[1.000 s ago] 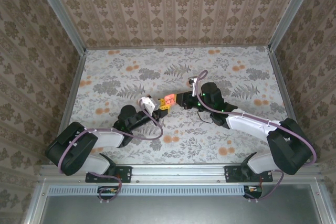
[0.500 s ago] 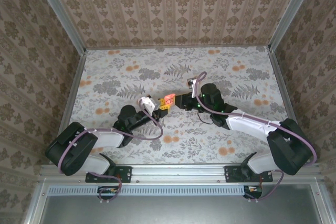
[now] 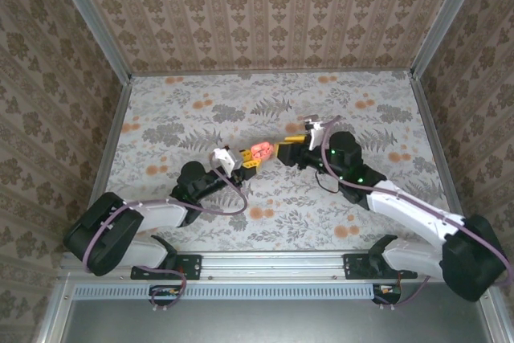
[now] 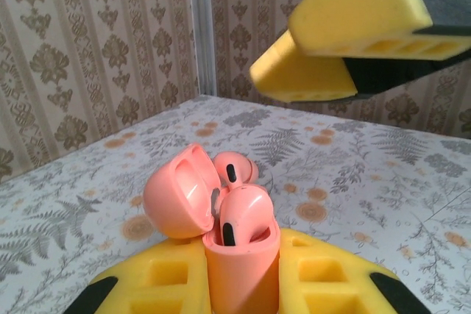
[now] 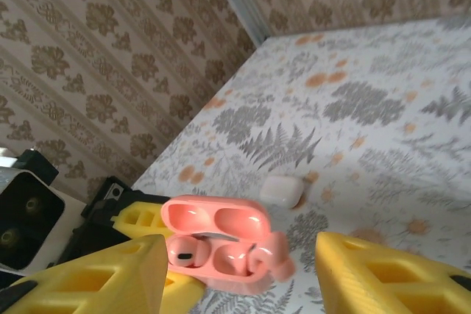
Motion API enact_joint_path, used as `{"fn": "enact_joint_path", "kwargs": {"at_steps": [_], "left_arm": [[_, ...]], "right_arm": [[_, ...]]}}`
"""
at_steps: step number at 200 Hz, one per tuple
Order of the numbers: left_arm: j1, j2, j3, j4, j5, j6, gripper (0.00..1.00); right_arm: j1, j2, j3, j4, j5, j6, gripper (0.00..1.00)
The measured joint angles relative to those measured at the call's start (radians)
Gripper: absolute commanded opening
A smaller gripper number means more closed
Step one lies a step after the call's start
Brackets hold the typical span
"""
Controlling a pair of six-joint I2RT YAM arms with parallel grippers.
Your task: Insert the wireless bluetooth earbuds into the charging case
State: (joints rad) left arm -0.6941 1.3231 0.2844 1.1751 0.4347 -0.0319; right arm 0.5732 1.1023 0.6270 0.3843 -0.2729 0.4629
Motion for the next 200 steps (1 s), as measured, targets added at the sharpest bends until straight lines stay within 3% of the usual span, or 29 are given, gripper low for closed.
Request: {"fn": "enact_joint_path", "kwargs": {"at_steps": [34, 84, 135, 200], "left_arm": [[0.001, -0.042, -0.001, 0.0, 0.049, 0.0, 0.14], [0.002, -0.116, -0.003, -0.004, 0.127, 0.0, 0.15], [0.006, -0.187, -0.008, -0.038, 0.161, 0.0, 0.15], [0.008, -0.224, -0.01, -0.077, 0.161, 0.001, 0.15]], "right_arm": [[-0.069, -0.135, -0.038, -0.047, -0.01, -0.113, 0.63], [-0.176, -0.197, -0.045, -0.118, -0.231, -0.379, 0.68], [-0.178, -0.118, -0.039, -0.211, -0.447, -0.669, 0.55], [-0.156, 0.016, 0.035, -0.198, -0.525, -0.779, 0.5]]}}
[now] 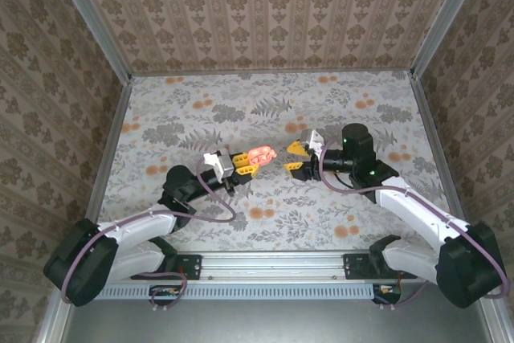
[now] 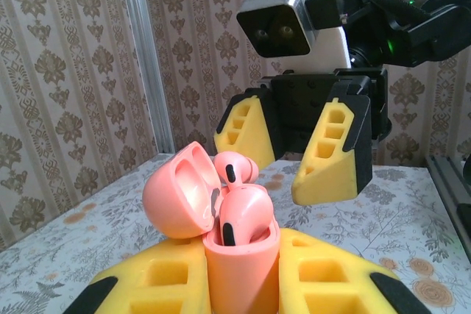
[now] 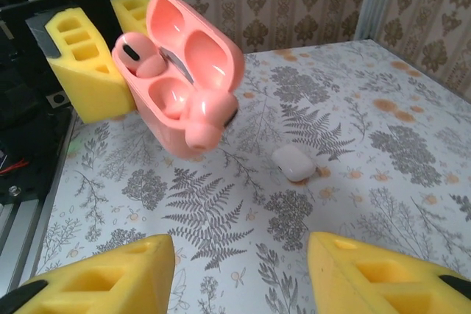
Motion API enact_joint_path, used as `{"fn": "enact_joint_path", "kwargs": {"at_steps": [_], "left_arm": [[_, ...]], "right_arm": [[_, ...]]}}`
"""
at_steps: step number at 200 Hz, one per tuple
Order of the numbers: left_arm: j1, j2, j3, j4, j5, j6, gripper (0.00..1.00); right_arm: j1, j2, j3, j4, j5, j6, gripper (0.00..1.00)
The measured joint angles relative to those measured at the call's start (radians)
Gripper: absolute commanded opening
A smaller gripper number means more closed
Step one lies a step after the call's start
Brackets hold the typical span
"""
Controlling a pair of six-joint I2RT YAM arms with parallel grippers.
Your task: Insert the wireless bluetooth earbuds into the charging case
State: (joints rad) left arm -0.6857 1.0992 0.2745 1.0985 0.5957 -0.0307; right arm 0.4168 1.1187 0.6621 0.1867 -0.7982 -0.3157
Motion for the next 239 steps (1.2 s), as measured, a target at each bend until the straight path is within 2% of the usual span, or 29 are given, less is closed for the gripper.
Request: {"fn": "enact_joint_path", "kwargs": {"at_steps": [142, 239], "left_arm": [[0.0, 0.0, 0.0, -0.016, -0.013, 0.0, 0.14], [0.0, 0.0, 0.0, -0.017, -0.019, 0.0, 0.15]], "right_arm": [[0.047, 0.069, 0.058, 0.034, -0.066, -0.047, 0.26], [0.061, 0.089, 0.08, 0.034, -0.078, -0.048, 0.18]]}}
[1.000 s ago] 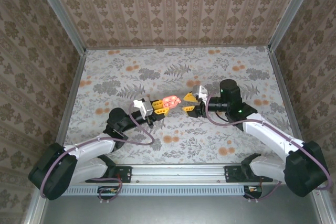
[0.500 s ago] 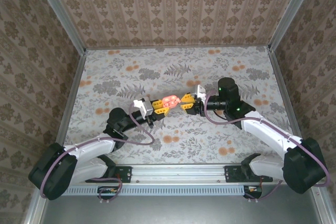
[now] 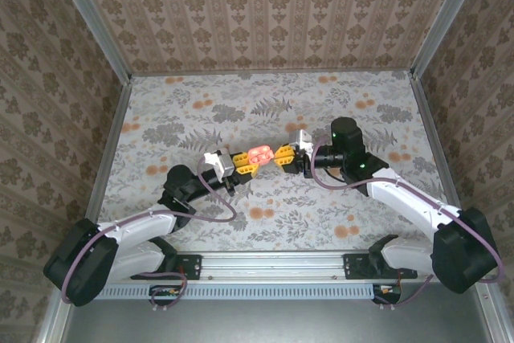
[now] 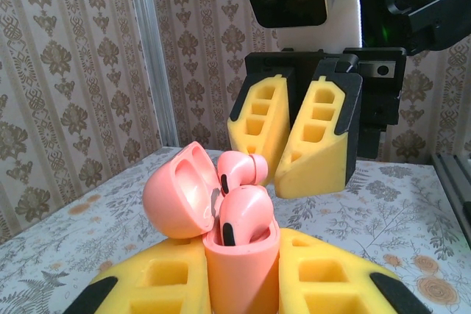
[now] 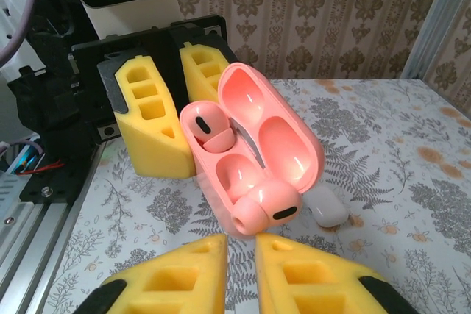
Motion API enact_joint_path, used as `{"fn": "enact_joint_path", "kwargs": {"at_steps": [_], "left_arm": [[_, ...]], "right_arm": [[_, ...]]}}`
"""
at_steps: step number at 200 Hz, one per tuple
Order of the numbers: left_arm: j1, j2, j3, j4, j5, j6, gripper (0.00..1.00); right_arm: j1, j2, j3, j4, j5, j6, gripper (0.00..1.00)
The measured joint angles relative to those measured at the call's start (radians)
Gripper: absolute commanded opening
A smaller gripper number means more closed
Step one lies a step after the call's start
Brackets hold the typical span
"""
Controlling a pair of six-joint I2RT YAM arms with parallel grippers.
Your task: Insert the wireless bluetooth earbuds into the charging case
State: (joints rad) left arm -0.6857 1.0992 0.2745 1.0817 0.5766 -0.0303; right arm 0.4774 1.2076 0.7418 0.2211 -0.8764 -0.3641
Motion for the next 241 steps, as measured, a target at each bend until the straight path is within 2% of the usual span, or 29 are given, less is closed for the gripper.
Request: {"fn": "enact_joint_path", "kwargs": {"at_steps": [241], "left_arm": [[0.0, -0.002, 0.0, -0.036, -0.013, 0.0, 0.15]], "right_arm": [[0.077, 0.05, 0.076, -0.024, 0.01, 0.0, 0.13]]}}
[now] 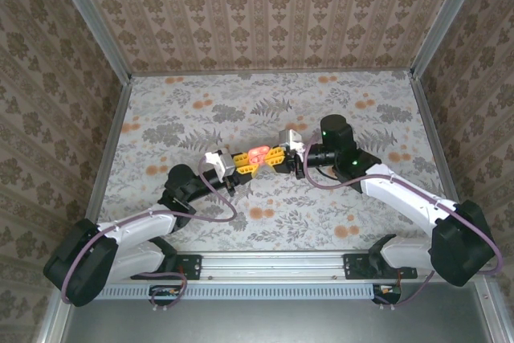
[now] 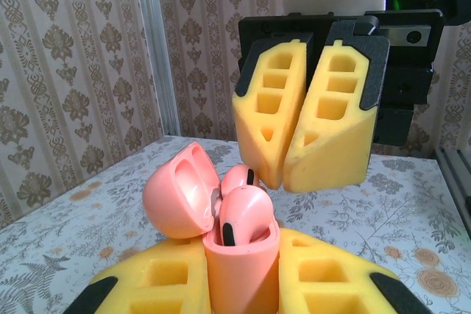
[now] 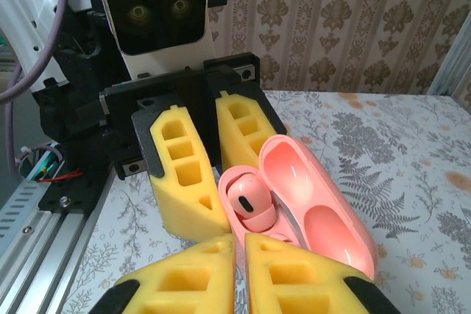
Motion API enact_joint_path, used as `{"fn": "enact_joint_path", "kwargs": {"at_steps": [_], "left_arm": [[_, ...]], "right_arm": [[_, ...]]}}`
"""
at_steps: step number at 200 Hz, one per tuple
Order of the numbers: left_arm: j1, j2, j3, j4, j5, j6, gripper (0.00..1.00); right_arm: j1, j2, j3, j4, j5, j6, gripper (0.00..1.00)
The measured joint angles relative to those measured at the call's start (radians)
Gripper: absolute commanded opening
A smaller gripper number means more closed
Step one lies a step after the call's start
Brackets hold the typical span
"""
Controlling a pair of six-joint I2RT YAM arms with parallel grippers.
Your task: Insert the wireless bluetooth earbuds into the charging case
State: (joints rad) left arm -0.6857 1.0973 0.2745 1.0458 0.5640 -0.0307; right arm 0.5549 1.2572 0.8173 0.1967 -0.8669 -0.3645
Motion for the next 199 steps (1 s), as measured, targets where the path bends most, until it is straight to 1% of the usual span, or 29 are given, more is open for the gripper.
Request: {"fn": "enact_joint_path", "kwargs": {"at_steps": [25, 38, 47, 62, 77, 87, 102, 116, 139, 199], "left_arm": [[0.001, 0.0, 0.0, 0.0, -0.002, 0.0, 0.15], [0.002, 0.0, 0.0, 0.0, -0.004, 0.0, 0.15], [0.005, 0.0, 0.0, 0.0, -0.003, 0.0, 0.15], [0.006, 0.0, 0.0, 0.0, 0.002, 0.0, 0.15], [0.006, 0.0, 0.0, 0.001, 0.014, 0.0, 0.15], [0.006, 0.0, 0.0, 0.001, 0.022, 0.0, 0.15], [0.006, -0.002, 0.0, 0.001, 0.035, 0.0, 0.15], [0.006, -0.005, 0.0, 0.001, 0.051, 0.0, 0.15], [0.006, -0.006, 0.0, 0.001, 0.076, 0.0, 0.14], [0.006, -0.006, 0.0, 0.001, 0.099, 0.0, 0.15]], "right_arm": [[0.003, 0.002, 0.003, 0.001, 0.002, 0.0, 0.17], [0.003, 0.0, 0.003, 0.001, 0.002, 0.0, 0.23], [0.002, -0.006, 0.001, 0.003, 0.003, -0.002, 0.29], [-0.008, -0.037, -0.015, 0.01, 0.008, 0.007, 0.44], [-0.031, -0.081, -0.043, 0.021, 0.016, 0.018, 0.67], [-0.051, -0.109, -0.061, 0.027, 0.023, 0.02, 0.75], [-0.069, -0.131, -0.074, 0.027, 0.031, 0.034, 0.83], [-0.08, -0.134, -0.074, 0.019, 0.04, 0.043, 0.86], [-0.08, -0.119, -0.07, -0.009, 0.039, 0.051, 0.88], [-0.067, 0.003, 0.001, -0.065, -0.014, 0.056, 0.87]]}}
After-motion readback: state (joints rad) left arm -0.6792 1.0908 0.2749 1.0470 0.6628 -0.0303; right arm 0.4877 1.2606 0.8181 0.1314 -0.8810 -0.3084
